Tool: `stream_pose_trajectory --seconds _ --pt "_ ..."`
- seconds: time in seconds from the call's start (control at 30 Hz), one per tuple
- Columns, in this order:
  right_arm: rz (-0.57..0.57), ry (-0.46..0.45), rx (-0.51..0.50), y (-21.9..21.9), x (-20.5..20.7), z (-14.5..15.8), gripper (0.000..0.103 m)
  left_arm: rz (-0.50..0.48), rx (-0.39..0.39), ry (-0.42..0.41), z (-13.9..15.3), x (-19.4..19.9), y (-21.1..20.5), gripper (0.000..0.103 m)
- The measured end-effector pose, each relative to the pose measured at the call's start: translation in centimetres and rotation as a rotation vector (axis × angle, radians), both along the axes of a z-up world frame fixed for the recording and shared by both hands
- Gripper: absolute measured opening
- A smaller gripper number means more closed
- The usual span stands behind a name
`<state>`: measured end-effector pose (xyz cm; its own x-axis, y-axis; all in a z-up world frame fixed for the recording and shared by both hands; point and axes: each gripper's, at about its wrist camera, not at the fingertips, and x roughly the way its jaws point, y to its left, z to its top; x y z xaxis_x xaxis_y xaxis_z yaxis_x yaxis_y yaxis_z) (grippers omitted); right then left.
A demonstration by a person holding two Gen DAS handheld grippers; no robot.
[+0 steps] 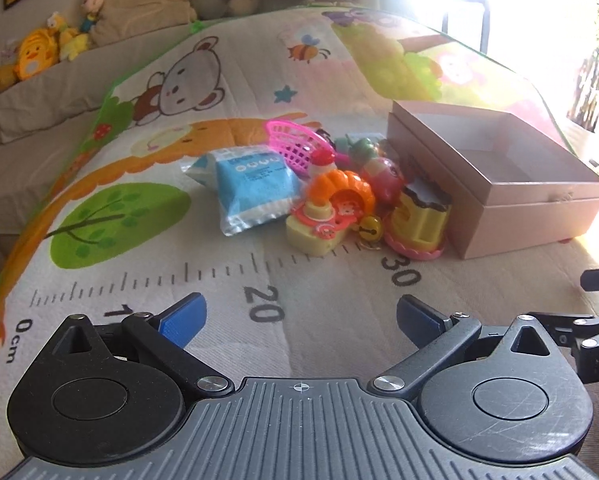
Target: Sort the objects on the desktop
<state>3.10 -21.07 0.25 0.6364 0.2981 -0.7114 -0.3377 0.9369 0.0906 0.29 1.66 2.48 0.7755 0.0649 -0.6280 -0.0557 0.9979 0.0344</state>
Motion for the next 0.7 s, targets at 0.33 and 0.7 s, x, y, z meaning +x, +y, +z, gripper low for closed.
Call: stream_pose_trajectory --seconds 0.33,0.7 --pt "0.295 -0.373 -0.287 8.6 -0.3 4.0 0.068 0.154 -0.010 -0.068 1.9 0.1 5.6 0.103" --pt "0.067 -0.048 0.105 6.3 14.4 5.8 0.079 0.033 -0.106 -0.060 1.2 -0.3 4.5 0.103"
